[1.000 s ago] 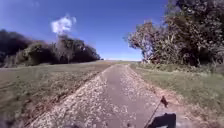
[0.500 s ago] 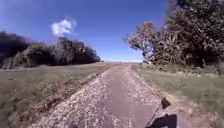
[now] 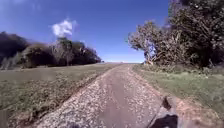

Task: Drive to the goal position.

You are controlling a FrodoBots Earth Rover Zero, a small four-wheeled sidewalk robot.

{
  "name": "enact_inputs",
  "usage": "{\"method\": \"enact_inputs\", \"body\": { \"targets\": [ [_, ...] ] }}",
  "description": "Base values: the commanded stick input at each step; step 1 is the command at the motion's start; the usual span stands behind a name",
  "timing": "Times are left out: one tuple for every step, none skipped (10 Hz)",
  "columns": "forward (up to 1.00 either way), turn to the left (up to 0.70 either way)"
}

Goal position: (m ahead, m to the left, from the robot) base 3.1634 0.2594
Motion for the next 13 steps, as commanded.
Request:
{"method": "enact_inputs", "body": {
  "targets": [
    [0.7,0.0],
    [0.7,-0.09],
    [0.7,-0.25],
    [0.7,-0.35],
    [0.7,-0.35],
    [0.7,-0.35],
    [0.7,-0.35],
    [0.7,-0.35],
    [0.7,-0.35],
    [0.7,-0.35],
    [0.7,-0.32],
    [0.7,-0.25],
    [0.7,-0.18]
  ]
}}
